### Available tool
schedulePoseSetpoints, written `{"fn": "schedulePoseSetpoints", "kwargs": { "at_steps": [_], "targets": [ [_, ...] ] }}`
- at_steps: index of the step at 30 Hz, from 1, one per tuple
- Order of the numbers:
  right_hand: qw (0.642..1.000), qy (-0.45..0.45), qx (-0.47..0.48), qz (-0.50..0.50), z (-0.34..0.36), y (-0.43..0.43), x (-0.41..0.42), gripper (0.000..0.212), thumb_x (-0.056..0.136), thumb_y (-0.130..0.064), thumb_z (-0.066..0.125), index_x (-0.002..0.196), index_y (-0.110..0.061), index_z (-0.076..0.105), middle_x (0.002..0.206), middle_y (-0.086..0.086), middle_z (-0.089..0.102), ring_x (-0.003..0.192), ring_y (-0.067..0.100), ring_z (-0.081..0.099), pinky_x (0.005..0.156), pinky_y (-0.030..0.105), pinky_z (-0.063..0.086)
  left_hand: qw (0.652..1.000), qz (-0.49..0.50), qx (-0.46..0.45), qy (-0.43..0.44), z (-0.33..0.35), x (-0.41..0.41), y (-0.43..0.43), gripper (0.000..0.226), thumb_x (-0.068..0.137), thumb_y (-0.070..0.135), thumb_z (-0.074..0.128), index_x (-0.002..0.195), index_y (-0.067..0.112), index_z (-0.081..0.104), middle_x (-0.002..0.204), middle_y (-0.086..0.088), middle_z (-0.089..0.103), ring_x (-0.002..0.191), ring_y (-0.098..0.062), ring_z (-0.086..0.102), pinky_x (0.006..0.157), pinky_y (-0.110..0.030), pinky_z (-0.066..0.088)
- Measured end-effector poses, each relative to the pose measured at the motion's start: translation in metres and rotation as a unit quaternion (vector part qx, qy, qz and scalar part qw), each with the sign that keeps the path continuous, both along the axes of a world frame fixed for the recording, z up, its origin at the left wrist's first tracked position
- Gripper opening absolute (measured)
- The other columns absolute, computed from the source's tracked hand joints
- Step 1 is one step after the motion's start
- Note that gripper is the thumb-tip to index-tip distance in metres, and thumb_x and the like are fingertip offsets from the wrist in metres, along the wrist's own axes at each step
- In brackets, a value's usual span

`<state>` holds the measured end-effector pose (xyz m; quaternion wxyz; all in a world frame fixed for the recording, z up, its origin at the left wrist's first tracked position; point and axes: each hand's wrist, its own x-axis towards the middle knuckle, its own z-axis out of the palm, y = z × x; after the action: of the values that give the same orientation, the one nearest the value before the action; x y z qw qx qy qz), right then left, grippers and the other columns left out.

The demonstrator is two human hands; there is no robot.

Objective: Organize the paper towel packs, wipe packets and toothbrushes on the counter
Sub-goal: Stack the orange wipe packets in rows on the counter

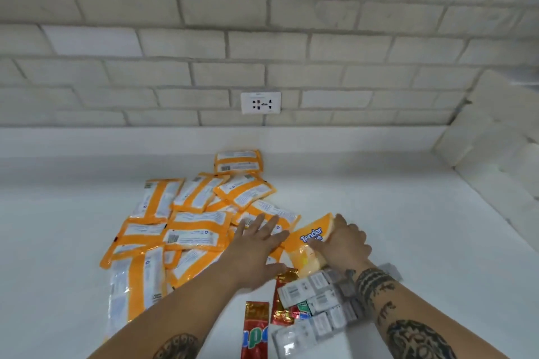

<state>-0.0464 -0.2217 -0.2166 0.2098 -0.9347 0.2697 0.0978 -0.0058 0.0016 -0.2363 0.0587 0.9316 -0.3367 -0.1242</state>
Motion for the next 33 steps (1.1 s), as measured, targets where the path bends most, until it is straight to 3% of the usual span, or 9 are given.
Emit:
{"fn": "schedulePoseSetpoints", "kwargs": {
  "at_steps": [3, 5, 10, 12, 16, 18, 24, 29, 33],
  "targets": [
    [0.999, -0.026, 0.041, -0.018, 0.014, 0.001, 0.01, 0.082, 0.072, -0.058, 0.084, 0.132, -0.015, 0.049, 0.128, 0.009, 0.059, 0.107, 0.023, 0.058, 0.086, 0.035, 0.051, 0.999, 0.002, -0.03, 0.027, 0.008, -0.004, 0.003, 0.073, 0.098, 0.063, 0.045, 0.161, 0.04, 0.015, 0.171, 0.006, -0.004, 0.157, -0.024, -0.012, 0.126, -0.053, -0.005],
    [0.996, -0.054, 0.072, -0.027, 0.033, 0.002, 0.01, 0.06, 0.074, -0.042, 0.086, 0.116, -0.01, 0.057, 0.119, 0.01, 0.065, 0.087, 0.016, 0.058, 0.067, 0.029, 0.043, 0.995, 0.017, -0.086, 0.057, 0.015, -0.001, 0.004, 0.065, 0.102, 0.05, 0.048, 0.16, 0.034, 0.024, 0.172, 0.003, 0.006, 0.158, -0.024, -0.004, 0.128, -0.047, 0.002],
    [0.972, -0.172, 0.143, -0.077, 0.082, -0.007, -0.001, 0.026, 0.071, -0.025, 0.084, 0.08, -0.012, 0.063, 0.081, 0.003, 0.071, 0.073, 0.019, 0.066, 0.059, 0.032, 0.046, 0.955, 0.088, -0.268, 0.09, 0.048, 0.009, -0.028, 0.047, 0.103, 0.037, 0.051, 0.15, 0.027, 0.047, 0.158, 0.004, 0.042, 0.143, -0.02, 0.044, 0.115, -0.034, 0.038],
    [0.934, -0.239, 0.244, -0.103, 0.104, -0.014, -0.009, 0.019, 0.074, -0.018, 0.086, 0.083, -0.013, 0.07, 0.082, 0.003, 0.076, 0.073, 0.02, 0.07, 0.063, 0.032, 0.053, 0.901, 0.178, -0.365, 0.151, 0.067, 0.01, -0.051, 0.048, 0.101, 0.044, 0.055, 0.146, 0.027, 0.049, 0.141, 0.01, 0.053, 0.12, -0.017, 0.061, 0.095, -0.031, 0.05],
    [0.864, -0.28, 0.398, -0.13, 0.138, -0.029, -0.031, 0.017, 0.091, -0.023, 0.077, 0.102, -0.012, 0.07, 0.099, 0.007, 0.079, 0.075, 0.017, 0.073, 0.066, 0.032, 0.062, 0.72, 0.248, -0.531, 0.373, 0.098, 0.009, -0.093, 0.033, 0.101, 0.045, 0.058, 0.121, 0.02, 0.064, 0.111, -0.002, 0.075, 0.092, -0.02, 0.074, 0.072, -0.039, 0.063],
    [0.857, -0.303, 0.386, -0.158, 0.14, -0.043, -0.039, 0.026, 0.1, -0.039, 0.063, 0.104, -0.014, 0.07, 0.101, 0.008, 0.078, 0.082, 0.02, 0.074, 0.076, 0.04, 0.063, 0.691, 0.229, -0.562, 0.393, 0.109, 0.005, -0.114, 0.023, 0.104, 0.038, 0.054, 0.11, 0.021, 0.068, 0.103, -0.005, 0.078, 0.083, -0.018, 0.074, 0.063, -0.034, 0.06],
    [0.881, -0.393, 0.179, -0.192, 0.125, -0.089, -0.04, 0.048, 0.108, -0.045, 0.036, 0.085, -0.013, 0.063, 0.081, 0.006, 0.071, 0.078, 0.026, 0.067, 0.076, 0.044, 0.056, 0.762, 0.221, -0.563, 0.234, 0.123, 0.005, -0.179, 0.038, 0.108, 0.045, 0.039, 0.096, 0.015, 0.06, 0.09, -0.012, 0.071, 0.071, -0.026, 0.068, 0.042, -0.026, 0.05],
    [0.881, -0.4, 0.143, -0.209, 0.122, -0.144, -0.021, 0.052, 0.106, -0.051, 0.035, 0.084, -0.015, 0.065, 0.08, 0.003, 0.072, 0.079, 0.025, 0.067, 0.081, 0.048, 0.056, 0.801, 0.217, -0.532, 0.168, 0.127, 0.022, -0.234, 0.045, 0.106, 0.05, 0.037, 0.085, 0.015, 0.057, 0.079, -0.011, 0.068, 0.072, -0.033, 0.067, 0.059, -0.046, 0.06],
    [0.871, -0.41, 0.174, -0.209, 0.121, -0.19, -0.001, 0.061, 0.097, -0.062, 0.035, 0.077, -0.013, 0.065, 0.075, 0.004, 0.073, 0.077, 0.027, 0.068, 0.079, 0.048, 0.057, 0.801, 0.229, -0.525, 0.173, 0.129, 0.038, -0.274, 0.044, 0.107, 0.045, 0.037, 0.088, 0.01, 0.054, 0.085, -0.017, 0.065, 0.063, -0.028, 0.06, 0.037, -0.023, 0.043]
  ]
}}
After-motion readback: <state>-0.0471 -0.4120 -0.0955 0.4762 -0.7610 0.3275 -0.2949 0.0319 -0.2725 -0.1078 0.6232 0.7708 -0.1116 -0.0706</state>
